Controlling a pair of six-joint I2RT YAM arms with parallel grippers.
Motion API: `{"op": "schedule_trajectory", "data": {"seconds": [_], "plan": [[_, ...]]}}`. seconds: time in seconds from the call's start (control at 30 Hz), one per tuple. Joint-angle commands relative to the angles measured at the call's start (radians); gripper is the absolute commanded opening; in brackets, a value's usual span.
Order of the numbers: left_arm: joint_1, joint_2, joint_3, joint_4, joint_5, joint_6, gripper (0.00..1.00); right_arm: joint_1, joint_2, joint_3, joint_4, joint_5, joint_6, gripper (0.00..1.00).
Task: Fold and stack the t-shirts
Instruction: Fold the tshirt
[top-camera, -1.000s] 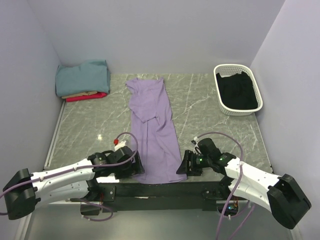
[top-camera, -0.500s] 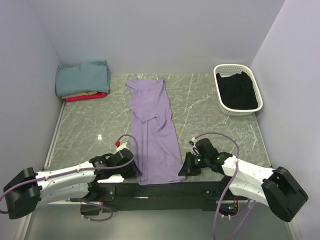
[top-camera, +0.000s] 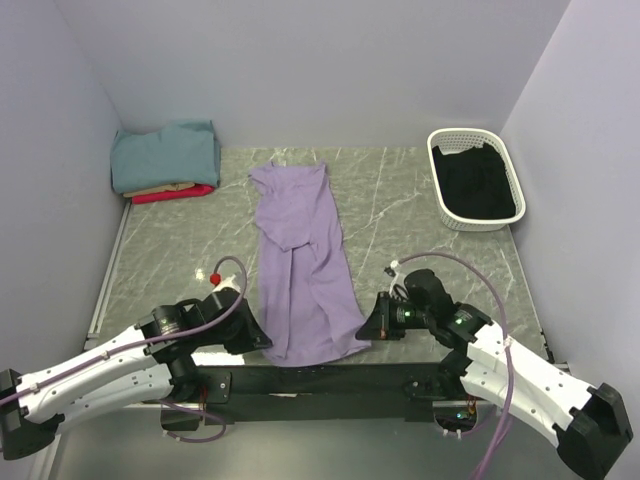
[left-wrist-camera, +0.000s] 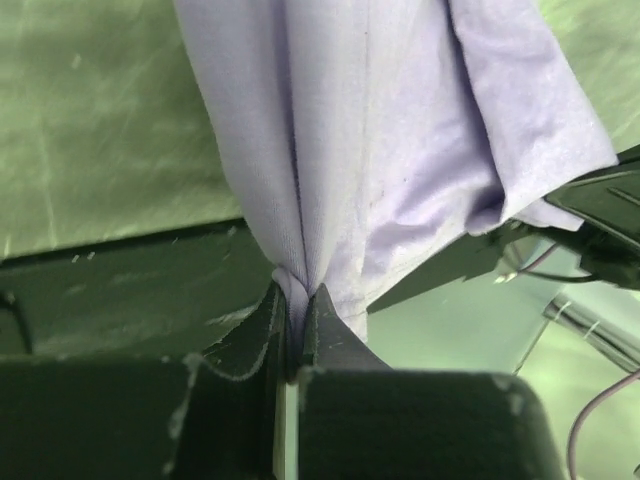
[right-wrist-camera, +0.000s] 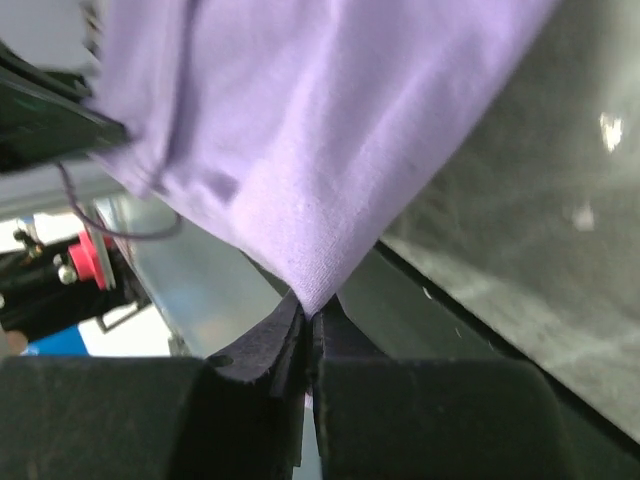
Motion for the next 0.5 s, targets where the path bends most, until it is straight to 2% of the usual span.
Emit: {"op": "schedule_trajectory", "data": {"seconds": [0.0, 0.1, 0.13, 0.17, 0.23, 0.27, 0.37, 0.47], "plan": [[-0.016, -0.001, -0.054, -0.055, 0.12, -0.034, 0.01, 0.069, -0.011, -0.074, -0.089, -0.066, 0.062, 0.0], [-0.03, -0.003, -0.07, -0.056, 0.146, -0.034, 0.01, 0.126, -0.068, -0.09, -0.137, -0.06, 0.104, 0.0], [-0.031, 0.003, -0.067, -0.068, 0.148, -0.026, 0.03, 0.145, -0.092, -0.079, -0.146, -0.065, 0.107, 0.0], [-0.031, 0.011, -0.061, -0.078, 0.148, -0.022, 0.09, 0.149, -0.1, -0.073, -0.154, -0.071, 0.107, 0.0], [-0.033, 0.035, -0.036, -0.082, 0.142, -0.002, 0.1, 0.156, -0.109, -0.047, -0.16, -0.063, 0.104, 0.0], [-0.034, 0.045, -0.027, -0.076, 0.136, 0.004, 0.2, 0.157, -0.106, -0.039, -0.157, -0.06, 0.099, 0.01], [-0.033, 0.1, 0.008, -0.021, 0.125, 0.037, 0.21, 0.157, -0.056, -0.016, -0.085, -0.068, 0.085, 0.02], [-0.033, 0.181, 0.045, 0.062, 0.146, 0.073, 0.3, 0.157, 0.05, 0.025, -0.028, -0.059, 0.032, 0.0]]}}
